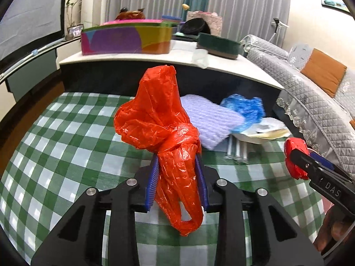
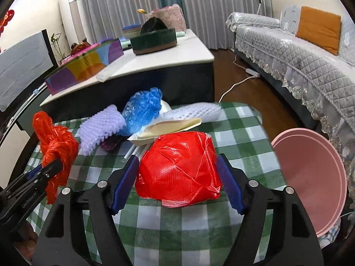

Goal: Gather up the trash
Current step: 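Close the right tool on the red plastic bag on the table, then carry the orange bag in the left tool while the right carries the red bag over the bin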

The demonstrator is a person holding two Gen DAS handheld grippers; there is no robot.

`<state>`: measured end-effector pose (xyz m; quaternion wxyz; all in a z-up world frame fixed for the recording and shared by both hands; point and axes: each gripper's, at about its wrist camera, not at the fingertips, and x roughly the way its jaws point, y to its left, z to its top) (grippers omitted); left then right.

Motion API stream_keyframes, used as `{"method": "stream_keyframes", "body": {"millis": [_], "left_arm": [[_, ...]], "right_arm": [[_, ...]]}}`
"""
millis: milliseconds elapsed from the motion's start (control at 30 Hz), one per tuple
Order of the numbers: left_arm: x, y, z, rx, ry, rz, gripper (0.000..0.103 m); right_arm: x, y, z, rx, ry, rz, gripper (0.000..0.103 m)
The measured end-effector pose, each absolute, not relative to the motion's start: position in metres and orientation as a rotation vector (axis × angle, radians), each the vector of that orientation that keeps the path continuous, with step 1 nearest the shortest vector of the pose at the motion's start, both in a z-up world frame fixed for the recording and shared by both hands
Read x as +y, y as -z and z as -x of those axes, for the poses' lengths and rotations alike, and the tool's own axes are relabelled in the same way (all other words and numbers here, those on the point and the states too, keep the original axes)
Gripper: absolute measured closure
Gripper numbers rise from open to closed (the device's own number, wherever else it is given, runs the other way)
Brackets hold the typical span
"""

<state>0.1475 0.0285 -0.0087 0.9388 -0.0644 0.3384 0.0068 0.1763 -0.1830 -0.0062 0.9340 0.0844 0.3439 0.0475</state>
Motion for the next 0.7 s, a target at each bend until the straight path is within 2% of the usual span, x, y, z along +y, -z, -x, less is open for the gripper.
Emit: {"method": "stream_keyframes", "body": {"millis": [700], "left_arm": [[-0.048, -0.034, -0.106, 0.61, 0.108, 0.023, 0.072]], "right_arm": [[-0.275, -0.054, -0.105, 0.54, -0.002, -0.215, 0.032]]}}
